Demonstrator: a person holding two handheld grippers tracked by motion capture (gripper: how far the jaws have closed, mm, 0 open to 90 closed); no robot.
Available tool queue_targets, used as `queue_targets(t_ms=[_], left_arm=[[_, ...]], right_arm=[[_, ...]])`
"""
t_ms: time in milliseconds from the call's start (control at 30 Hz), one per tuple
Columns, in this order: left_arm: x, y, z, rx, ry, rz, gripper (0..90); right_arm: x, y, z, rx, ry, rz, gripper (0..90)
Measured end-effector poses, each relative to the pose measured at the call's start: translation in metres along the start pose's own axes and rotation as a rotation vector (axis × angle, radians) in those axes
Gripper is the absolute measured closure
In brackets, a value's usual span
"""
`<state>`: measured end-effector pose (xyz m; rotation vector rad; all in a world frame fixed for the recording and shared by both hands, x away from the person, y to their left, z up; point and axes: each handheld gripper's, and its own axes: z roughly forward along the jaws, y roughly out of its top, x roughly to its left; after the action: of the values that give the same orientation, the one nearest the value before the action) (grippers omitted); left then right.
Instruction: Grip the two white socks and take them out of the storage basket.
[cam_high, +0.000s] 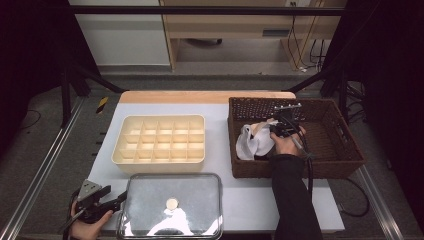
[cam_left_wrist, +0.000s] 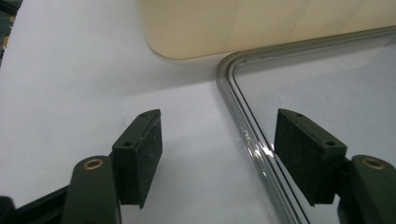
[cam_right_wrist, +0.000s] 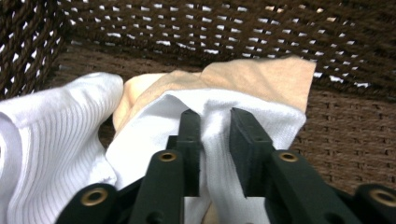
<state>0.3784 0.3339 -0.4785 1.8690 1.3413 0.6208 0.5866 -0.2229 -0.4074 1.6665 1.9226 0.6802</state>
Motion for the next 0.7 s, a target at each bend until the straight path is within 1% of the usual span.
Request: queue_targets(t_ms=[33, 200, 267, 300, 333, 367, 400, 433, 467, 500, 633, 667, 700], left_arm=[[0.0, 0.0, 0.0, -0.001, 0.0, 0.0, 31.8], [0.001, 0.0, 0.0, -0.002, 0.0, 0.0, 31.8], [0.001, 0.0, 0.001, -0.001, 0.001, 0.004, 31.8], [0.001, 0.0, 0.001, -0.002, 0.0, 0.004, 31.8], [0.001, 0.0, 0.001, -0.002, -0.001, 0.002, 31.8], [0.001, 0.0, 0.001, -0.003, -0.001, 0.002, 31.8], [0.001, 0.0, 0.001, -0.003, -0.001, 0.002, 31.8], [0.001, 0.0, 0.0, -0.003, -0.002, -0.001, 31.8], [0.001, 0.0, 0.0, -0.003, -0.002, -0.001, 31.8], [0.001, 0.0, 0.0, -0.003, -0.002, 0.0, 31.8], [0.001, 0.0, 0.001, -0.001, -0.001, -0.003, 31.8], [0.001, 0.0, 0.001, -0.003, -0.001, -0.001, 31.8], [0.001, 0.0, 0.001, -0.003, -0.001, -0.001, 31.8]], right_arm=[[0.0, 0.0, -0.001, 0.006, 0.003, -0.004, 80.5], [0.0, 0.001, -0.004, -0.001, 0.018, 0.003, 84.6], [-0.001, 0.002, -0.007, -0.019, 0.024, 0.01, 86.0], [0.0, 0.003, -0.011, -0.038, 0.034, 0.01, 86.7], [0.0, 0.003, -0.011, -0.038, 0.034, 0.01, 86.7], [0.0, 0.003, -0.016, -0.065, 0.037, -0.003, 87.2], [0.0, 0.003, -0.016, -0.065, 0.037, -0.003, 87.2], [0.0, 0.003, -0.021, -0.088, 0.05, -0.002, 87.5], [0.0, 0.003, -0.021, -0.088, 0.05, -0.002, 87.5], [-0.001, 0.004, -0.027, -0.127, 0.064, -0.004, 87.6], [0.0, 0.004, -0.042, -0.215, 0.089, -0.008, 88.0], [0.001, 0.004, -0.045, -0.235, 0.098, -0.006, 88.1], [0.001, 0.004, -0.045, -0.235, 0.098, -0.006, 88.1]])
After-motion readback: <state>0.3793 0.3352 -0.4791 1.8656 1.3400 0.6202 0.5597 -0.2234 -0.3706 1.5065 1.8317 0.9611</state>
